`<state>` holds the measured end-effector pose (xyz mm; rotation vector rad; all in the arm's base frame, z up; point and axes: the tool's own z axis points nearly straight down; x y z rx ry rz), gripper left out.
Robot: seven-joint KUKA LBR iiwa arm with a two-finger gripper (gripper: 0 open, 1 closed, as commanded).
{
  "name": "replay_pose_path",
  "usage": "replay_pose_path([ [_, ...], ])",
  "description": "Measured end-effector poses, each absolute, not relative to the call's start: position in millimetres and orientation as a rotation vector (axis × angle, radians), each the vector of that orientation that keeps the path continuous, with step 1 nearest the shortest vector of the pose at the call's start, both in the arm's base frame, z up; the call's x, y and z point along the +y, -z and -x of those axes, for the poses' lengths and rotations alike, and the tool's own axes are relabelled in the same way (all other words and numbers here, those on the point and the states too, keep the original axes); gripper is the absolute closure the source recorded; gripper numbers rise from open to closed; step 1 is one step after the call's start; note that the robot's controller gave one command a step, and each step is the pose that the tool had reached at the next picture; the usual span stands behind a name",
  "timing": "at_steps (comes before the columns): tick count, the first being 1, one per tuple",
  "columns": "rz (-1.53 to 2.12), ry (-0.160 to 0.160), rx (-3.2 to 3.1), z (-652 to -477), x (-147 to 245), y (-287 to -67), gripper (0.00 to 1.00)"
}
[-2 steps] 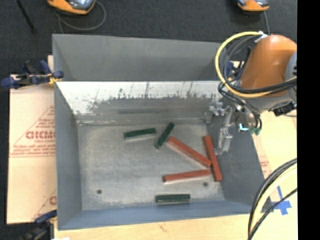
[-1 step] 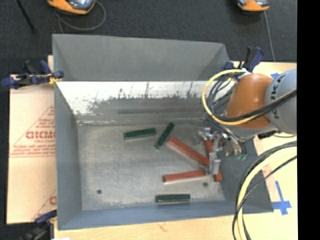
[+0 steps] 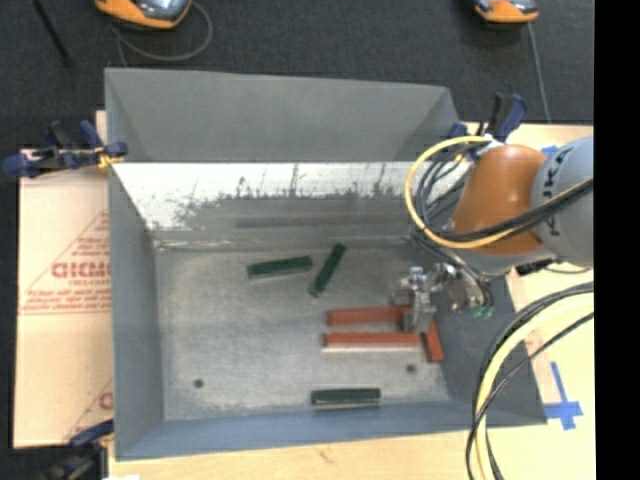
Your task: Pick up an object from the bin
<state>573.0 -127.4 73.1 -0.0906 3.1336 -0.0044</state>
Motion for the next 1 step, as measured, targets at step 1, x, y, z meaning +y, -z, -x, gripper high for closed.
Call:
replay_pose_path([
  [1,0.178,0.009,3.123,-575.6,-155.9,-222.2,1.0],
])
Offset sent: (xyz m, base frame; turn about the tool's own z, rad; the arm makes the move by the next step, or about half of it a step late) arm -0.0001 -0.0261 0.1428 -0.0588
